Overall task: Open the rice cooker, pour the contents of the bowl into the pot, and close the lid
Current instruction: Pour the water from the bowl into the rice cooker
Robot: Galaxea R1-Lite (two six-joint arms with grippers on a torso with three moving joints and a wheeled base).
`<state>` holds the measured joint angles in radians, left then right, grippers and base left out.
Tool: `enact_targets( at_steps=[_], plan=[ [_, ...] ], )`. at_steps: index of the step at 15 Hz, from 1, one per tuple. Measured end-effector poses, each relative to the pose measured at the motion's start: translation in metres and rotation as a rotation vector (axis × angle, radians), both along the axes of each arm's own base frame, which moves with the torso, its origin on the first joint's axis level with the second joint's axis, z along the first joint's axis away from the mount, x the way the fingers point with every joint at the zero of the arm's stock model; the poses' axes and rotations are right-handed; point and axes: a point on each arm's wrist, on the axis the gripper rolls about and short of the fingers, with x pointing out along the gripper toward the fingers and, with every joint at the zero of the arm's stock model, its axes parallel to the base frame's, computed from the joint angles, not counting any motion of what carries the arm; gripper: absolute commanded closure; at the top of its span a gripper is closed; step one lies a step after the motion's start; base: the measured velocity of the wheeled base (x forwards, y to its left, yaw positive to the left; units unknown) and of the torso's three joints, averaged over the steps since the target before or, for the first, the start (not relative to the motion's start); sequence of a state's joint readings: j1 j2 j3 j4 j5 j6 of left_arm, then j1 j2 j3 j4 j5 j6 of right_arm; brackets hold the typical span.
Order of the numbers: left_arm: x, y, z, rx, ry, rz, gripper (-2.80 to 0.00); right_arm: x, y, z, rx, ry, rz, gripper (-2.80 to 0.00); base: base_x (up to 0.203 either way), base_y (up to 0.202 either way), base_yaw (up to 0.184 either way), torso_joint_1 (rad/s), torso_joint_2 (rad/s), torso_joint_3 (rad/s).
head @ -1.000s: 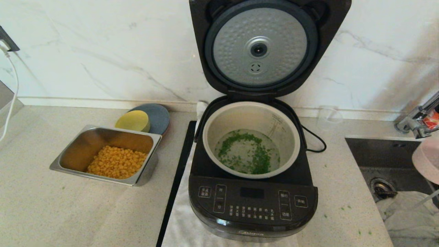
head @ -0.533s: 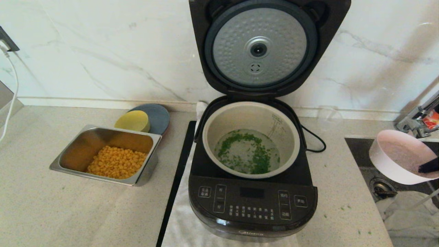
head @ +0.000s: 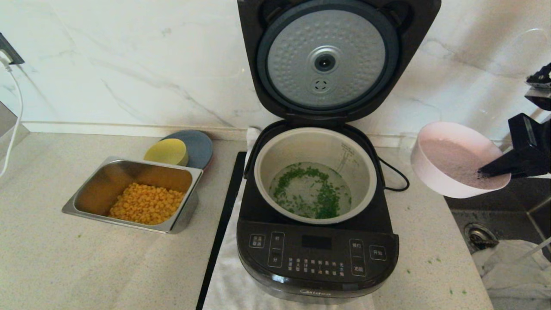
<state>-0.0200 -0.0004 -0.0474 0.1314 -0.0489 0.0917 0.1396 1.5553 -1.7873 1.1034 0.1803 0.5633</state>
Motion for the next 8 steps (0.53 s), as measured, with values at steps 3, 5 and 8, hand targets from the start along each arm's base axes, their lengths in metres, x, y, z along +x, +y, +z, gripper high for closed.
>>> enact_targets(
  at_steps=[3, 5, 8],
  plan=[
    [0.0, 0.0, 0.0, 0.0, 0.0, 0.0, 0.0, -0.004, 0.036, 0.009, -0.034, -0.042, 0.084, 0.0, 0.0, 0.0, 0.0, 0.0, 0.0, 0.0],
    [0.0, 0.0, 0.0, 0.0, 0.0, 0.0, 0.0, -0.007, 0.06, 0.01, -0.054, -0.062, 0.157, 0.0, 0.0, 0.0, 0.0, 0.0, 0.0, 0.0],
    [0.0, 0.0, 0.0, 0.0, 0.0, 0.0, 0.0, -0.008, 0.095, 0.008, -0.087, -0.079, 0.212, 0.0, 0.0, 0.0, 0.0, 0.0, 0.0, 0.0]
  ],
)
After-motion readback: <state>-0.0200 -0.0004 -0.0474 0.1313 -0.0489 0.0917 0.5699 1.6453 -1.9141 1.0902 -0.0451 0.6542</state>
